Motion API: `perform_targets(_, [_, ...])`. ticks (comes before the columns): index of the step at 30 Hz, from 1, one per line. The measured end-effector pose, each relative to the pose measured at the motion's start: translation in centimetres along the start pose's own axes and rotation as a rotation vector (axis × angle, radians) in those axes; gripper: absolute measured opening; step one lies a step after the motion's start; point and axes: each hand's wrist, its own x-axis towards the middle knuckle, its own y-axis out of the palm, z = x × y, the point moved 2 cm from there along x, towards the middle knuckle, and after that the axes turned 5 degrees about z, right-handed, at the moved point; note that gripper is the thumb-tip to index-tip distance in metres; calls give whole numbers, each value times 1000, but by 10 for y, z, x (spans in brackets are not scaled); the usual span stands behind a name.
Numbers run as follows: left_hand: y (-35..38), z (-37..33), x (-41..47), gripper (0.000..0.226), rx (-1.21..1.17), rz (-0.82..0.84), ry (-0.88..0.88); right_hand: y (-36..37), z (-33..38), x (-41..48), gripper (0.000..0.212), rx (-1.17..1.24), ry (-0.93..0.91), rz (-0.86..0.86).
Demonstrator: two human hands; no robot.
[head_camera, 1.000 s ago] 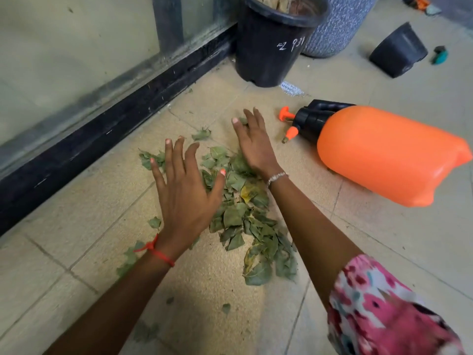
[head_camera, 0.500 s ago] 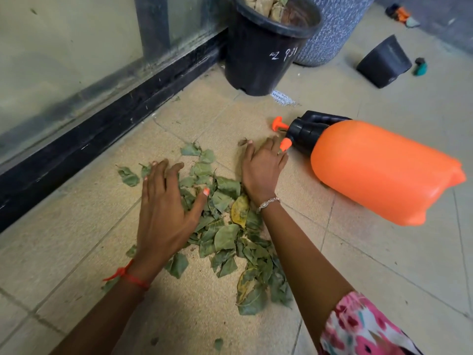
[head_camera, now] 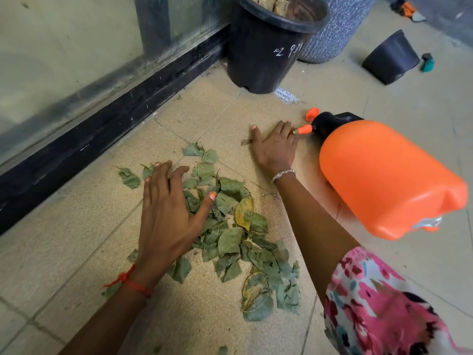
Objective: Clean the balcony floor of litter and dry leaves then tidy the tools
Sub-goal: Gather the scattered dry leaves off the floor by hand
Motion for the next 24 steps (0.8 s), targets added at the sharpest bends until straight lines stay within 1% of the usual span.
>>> perform_targets(2, [0, 0, 1, 76, 10, 0, 1, 0, 3, -19, 67, 73, -101, -6])
perform_targets(3, [0, -1, 1, 76, 13, 1, 2, 1, 4, -32, 60, 126, -188, -4])
perform_targets(5, [1, -2, 1, 75, 8, 0, 4, 0, 6, -58, 47, 299, -349, -5])
perform_targets(7, [0, -1, 1, 75, 3, 2, 3, -2, 10, -65, 44, 507, -379, 20])
perform_targets(8, [0, -1, 1, 75, 3, 2, 5, -2, 14, -59, 46, 553, -358, 48])
perform_targets(9, [0, -1, 0, 75, 5, 0, 7, -1, 19, -53, 52, 526, -343, 89])
perform_targets(10, [0, -2, 0, 75, 2, -3, 7, 1, 24, -47, 59, 429, -352, 125])
perform_targets(11, [0, -1, 0, 75, -10, -4, 6, 4, 31, -45, 62, 314, -400, 162])
perform_targets(13, [-1, -2, 1, 73, -69, -18, -4, 10, 45, -49, 58, 176, -539, 255])
perform_targets(15, [-4, 0, 1, 68, -171, -92, -18, 18, 54, -63, 48, 186, -677, 366])
perform_targets(17, [-7, 3, 0, 62, -270, -209, -49, 22, 53, -77, 42, 239, -752, 457])
perform_targets(18, [-8, 5, -1, 61, -279, -263, -74, 23, 50, -82, 41, 268, -764, 504])
perform_targets(20, [-9, 7, -2, 60, -208, -318, -148, 20, 43, -97, 41, 334, -763, 615])
perform_targets(23, [-9, 10, -1, 68, -116, -250, -286, 2, 32, -119, 35, 531, -685, 864])
perform_targets(24, [-9, 10, -1, 70, -123, -215, -301, -5, 29, -125, 34, 621, -650, 873])
